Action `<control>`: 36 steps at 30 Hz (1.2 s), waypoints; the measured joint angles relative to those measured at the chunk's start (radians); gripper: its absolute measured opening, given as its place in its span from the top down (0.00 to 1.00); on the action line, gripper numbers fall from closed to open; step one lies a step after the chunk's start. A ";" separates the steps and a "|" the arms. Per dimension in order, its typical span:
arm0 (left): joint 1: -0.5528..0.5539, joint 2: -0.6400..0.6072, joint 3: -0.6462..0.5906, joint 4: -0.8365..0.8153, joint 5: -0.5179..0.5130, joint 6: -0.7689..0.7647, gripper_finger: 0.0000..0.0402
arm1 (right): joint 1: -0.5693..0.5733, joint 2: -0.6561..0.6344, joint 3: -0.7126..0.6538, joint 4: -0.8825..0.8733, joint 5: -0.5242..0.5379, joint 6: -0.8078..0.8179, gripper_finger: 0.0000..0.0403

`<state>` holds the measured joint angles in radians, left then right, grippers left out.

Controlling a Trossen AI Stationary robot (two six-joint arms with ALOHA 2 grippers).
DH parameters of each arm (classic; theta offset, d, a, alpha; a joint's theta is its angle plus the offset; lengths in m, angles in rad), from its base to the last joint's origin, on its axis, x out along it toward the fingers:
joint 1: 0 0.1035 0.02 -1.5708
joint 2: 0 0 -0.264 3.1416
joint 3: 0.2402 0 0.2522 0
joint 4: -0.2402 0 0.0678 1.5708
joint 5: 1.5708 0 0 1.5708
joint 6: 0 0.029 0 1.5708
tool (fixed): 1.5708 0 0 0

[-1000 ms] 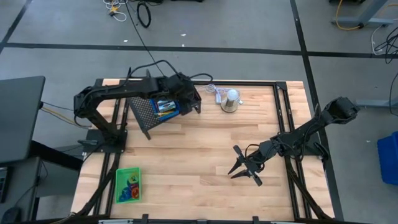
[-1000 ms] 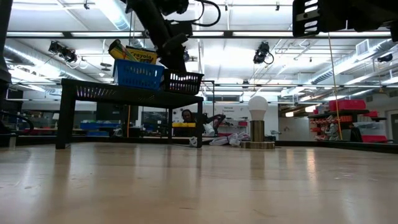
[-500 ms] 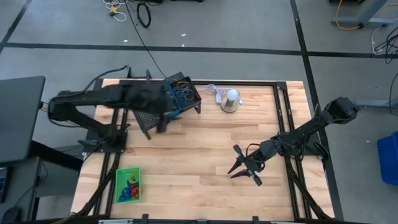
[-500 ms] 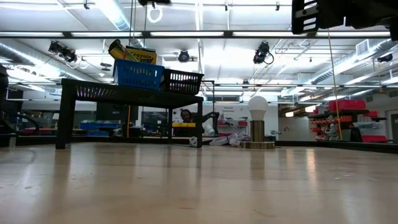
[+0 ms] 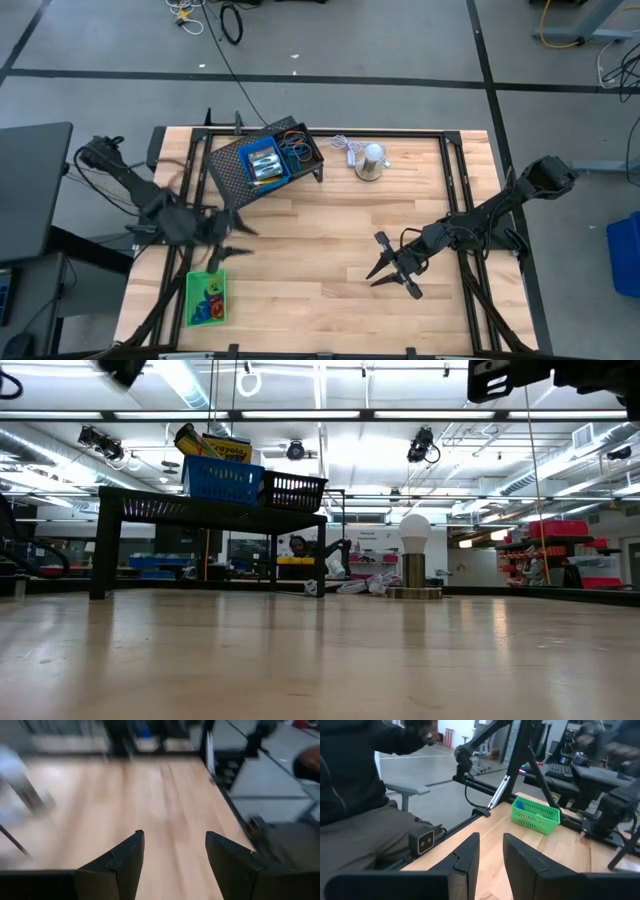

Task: Pick & Place Office Desk Supplies
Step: Put the green bin with spiral keychain on the shelf

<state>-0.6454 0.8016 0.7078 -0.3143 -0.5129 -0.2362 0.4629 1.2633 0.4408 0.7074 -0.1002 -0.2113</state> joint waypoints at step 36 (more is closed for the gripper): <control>-0.593 0.754 0.345 -0.422 0.260 -1.308 0.50 | 0.000 0.000 0.001 -0.045 0.239 0.071 0.76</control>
<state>-1.2381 1.5556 1.0525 -0.7359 -0.2527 -1.5437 0.4625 1.2633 0.4416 0.6621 0.1390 -0.1401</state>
